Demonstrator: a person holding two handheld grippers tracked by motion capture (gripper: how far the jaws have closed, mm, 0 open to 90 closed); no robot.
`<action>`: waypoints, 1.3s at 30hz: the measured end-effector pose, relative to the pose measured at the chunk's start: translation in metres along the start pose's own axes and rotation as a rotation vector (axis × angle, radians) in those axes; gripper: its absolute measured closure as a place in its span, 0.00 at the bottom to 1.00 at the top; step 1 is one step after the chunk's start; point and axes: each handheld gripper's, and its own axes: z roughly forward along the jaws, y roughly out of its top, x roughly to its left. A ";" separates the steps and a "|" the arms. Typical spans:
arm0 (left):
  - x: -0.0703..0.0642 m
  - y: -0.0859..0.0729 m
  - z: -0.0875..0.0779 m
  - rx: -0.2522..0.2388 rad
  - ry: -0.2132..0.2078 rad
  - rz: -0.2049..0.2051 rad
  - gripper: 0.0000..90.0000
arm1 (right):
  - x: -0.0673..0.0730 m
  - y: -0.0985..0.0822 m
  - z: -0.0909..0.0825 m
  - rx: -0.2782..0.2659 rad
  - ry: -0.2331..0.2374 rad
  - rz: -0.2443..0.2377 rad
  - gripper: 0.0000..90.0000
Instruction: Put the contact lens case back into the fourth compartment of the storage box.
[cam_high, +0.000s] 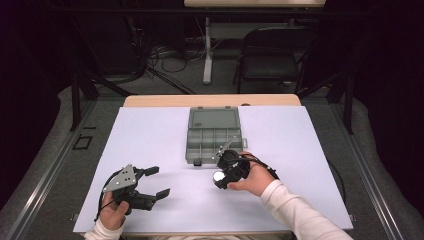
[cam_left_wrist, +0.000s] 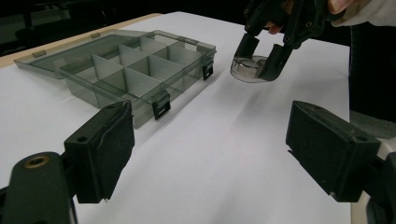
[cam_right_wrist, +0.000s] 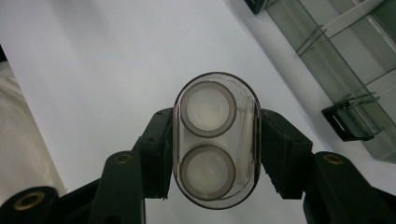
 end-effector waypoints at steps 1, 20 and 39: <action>0.000 0.000 0.000 0.000 0.000 0.000 0.18 | -0.001 0.000 -0.001 0.000 -0.002 0.001 0.54; 0.000 0.000 0.000 0.000 0.000 0.000 0.18 | -0.017 0.008 -0.010 -0.024 0.003 0.029 0.54; 0.000 0.000 0.000 0.000 -0.002 0.002 0.18 | -0.040 0.017 -0.014 -0.046 -0.018 0.065 0.54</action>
